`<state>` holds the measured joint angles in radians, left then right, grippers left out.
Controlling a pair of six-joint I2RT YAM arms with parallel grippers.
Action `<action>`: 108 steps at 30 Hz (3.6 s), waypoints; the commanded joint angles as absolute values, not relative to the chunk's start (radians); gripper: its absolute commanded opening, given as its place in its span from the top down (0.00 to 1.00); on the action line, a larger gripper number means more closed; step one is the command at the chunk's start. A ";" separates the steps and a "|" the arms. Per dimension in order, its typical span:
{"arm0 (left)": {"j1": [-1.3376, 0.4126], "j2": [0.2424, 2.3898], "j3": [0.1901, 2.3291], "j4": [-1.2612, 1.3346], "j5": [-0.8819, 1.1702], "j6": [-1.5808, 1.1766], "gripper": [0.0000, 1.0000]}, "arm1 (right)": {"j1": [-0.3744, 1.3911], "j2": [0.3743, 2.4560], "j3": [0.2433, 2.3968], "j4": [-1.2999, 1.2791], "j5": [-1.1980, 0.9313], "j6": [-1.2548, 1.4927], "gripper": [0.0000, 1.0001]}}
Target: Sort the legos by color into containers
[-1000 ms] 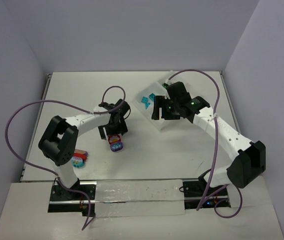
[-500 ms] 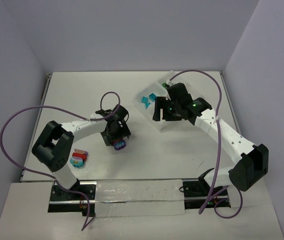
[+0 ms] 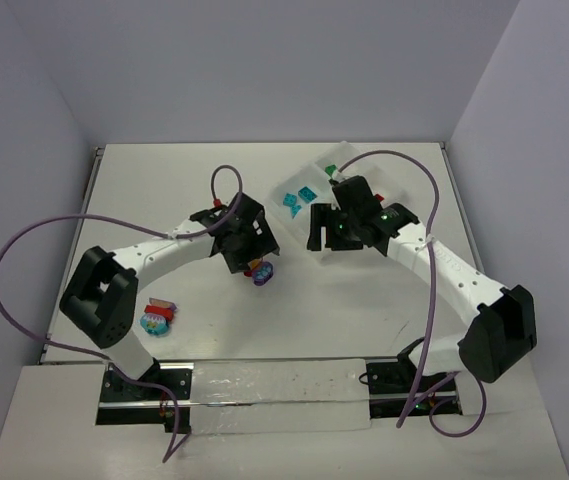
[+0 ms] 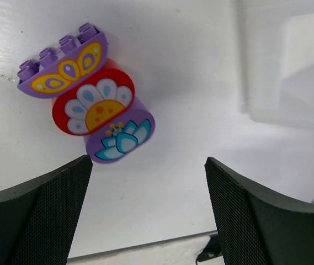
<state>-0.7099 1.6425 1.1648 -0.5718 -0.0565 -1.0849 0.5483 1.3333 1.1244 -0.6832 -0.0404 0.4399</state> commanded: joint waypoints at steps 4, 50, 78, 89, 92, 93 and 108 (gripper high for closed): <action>-0.550 1.494 1.180 -0.638 -0.023 -1.018 0.09 | 0.715 1.314 1.030 -0.544 -0.007 0.417 0.21; -0.360 1.483 1.145 -0.680 0.044 -0.885 0.11 | 0.904 1.859 1.283 -0.310 0.071 0.194 0.62; -0.360 1.503 0.873 -0.043 0.831 -0.787 0.17 | 0.900 1.574 1.216 -0.331 -0.014 0.149 0.63; -0.359 1.485 0.854 -0.009 0.924 -0.735 0.29 | 0.878 1.561 1.246 -0.391 -0.141 0.095 0.63; -0.359 1.494 0.846 0.039 0.952 -0.749 0.43 | 0.862 1.549 1.225 -0.390 -0.138 0.097 0.63; -0.359 1.495 0.842 0.047 0.960 -0.753 0.46 | 0.856 1.545 1.220 -0.389 -0.136 0.097 0.63; -0.333 1.510 0.896 -0.032 0.920 -0.743 1.00 | 0.827 1.537 1.249 -0.413 -0.098 0.143 0.22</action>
<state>-0.3555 1.5105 0.8498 -0.0183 0.8977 -0.7567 0.8584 1.5749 1.2171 -0.4049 -0.1353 0.1149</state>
